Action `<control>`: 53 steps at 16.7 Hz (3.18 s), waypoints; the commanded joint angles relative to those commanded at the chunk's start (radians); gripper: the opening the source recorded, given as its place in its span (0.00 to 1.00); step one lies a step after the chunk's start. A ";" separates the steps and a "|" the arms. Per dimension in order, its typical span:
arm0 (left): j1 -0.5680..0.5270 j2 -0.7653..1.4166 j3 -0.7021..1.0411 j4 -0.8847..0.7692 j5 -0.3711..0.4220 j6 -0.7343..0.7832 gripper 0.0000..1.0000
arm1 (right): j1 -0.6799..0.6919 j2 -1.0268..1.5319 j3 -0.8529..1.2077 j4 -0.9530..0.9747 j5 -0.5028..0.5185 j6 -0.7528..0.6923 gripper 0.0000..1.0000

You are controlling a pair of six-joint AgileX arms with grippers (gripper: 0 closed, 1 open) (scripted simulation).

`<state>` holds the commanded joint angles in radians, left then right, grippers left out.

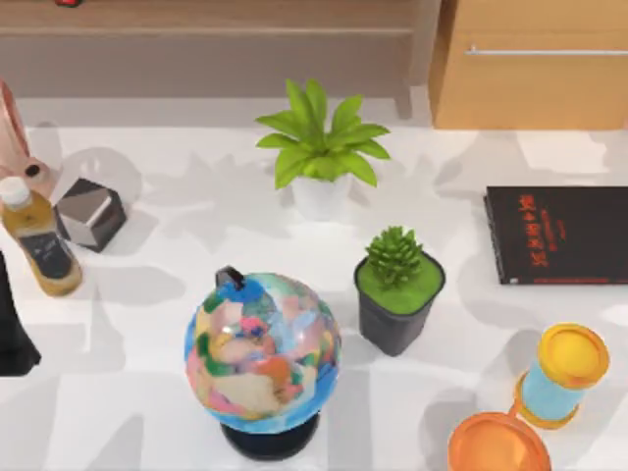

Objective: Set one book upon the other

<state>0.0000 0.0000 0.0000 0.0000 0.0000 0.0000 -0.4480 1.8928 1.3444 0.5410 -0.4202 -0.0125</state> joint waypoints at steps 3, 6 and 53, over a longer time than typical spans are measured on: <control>0.000 0.000 0.000 0.000 0.000 0.000 1.00 | -0.031 0.122 0.092 0.037 -0.029 -0.001 1.00; 0.000 0.000 0.000 0.000 0.000 0.000 1.00 | -0.038 0.150 0.113 0.046 -0.036 -0.001 1.00; 0.000 0.000 0.000 0.000 0.000 0.000 1.00 | -0.019 0.197 0.231 -0.020 -0.008 0.012 0.00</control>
<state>0.0000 0.0000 0.0000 0.0000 0.0000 0.0000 -0.4671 2.0897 1.5754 0.5207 -0.4277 -0.0008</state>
